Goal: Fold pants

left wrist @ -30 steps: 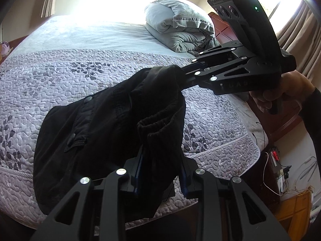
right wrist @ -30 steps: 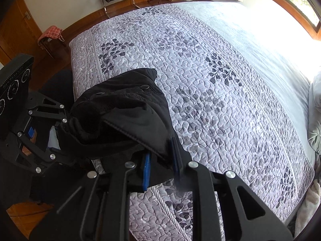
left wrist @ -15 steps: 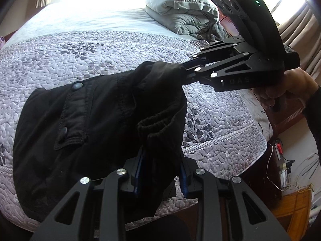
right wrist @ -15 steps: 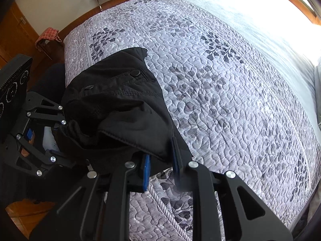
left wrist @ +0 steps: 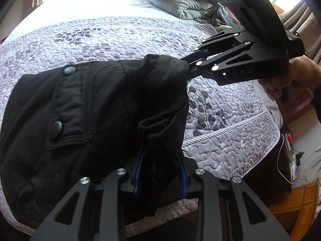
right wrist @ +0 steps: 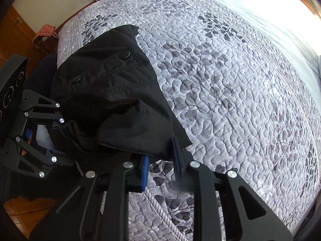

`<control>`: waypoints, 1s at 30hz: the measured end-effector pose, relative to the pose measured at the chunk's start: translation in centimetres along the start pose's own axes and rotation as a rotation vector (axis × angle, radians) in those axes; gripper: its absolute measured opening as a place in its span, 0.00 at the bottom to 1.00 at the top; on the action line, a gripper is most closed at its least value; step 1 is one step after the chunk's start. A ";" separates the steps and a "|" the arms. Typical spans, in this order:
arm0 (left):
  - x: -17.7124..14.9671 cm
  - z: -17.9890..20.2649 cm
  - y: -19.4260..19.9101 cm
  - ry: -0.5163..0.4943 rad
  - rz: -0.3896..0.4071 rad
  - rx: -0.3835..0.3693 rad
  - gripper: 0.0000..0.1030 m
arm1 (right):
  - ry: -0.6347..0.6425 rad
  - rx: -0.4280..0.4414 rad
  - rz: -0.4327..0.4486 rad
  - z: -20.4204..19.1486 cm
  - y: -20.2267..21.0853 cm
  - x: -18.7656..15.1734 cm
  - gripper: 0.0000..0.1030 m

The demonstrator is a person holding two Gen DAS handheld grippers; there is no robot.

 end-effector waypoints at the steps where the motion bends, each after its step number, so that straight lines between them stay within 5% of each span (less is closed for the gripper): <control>1: -0.1 0.0 -0.2 -0.003 -0.001 0.003 0.29 | -0.006 0.003 0.001 0.1 -0.2 -0.1 0.21; 14: -0.9 0.3 -1.5 -0.049 -0.012 -0.018 0.34 | -0.262 -0.020 0.139 2.6 1.1 -2.8 0.31; 18: -1.1 1.6 -0.9 -0.095 -0.005 -0.162 0.55 | -0.395 -0.038 0.228 3.3 3.5 -4.0 0.32; 22: -1.4 1.9 1.5 -0.070 0.007 -0.300 0.64 | -0.451 -0.008 0.338 1.1 5.9 -3.1 0.36; 27: -2.2 -1.0 8.0 0.012 0.113 -0.371 0.81 | -0.424 0.020 0.390 -4.7 5.1 -1.8 0.37; 30: -2.7 -4.8 10.9 0.054 0.195 -0.330 0.89 | -0.398 0.031 0.413 -7.9 3.8 -2.1 0.37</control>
Point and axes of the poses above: each gripper's, at about its wrist camera, not at the fingertips, and y roughly against the way its jaws point, z to its right, x to its top, the point moved 10 cm from there along -y, roughly the way its jaws point
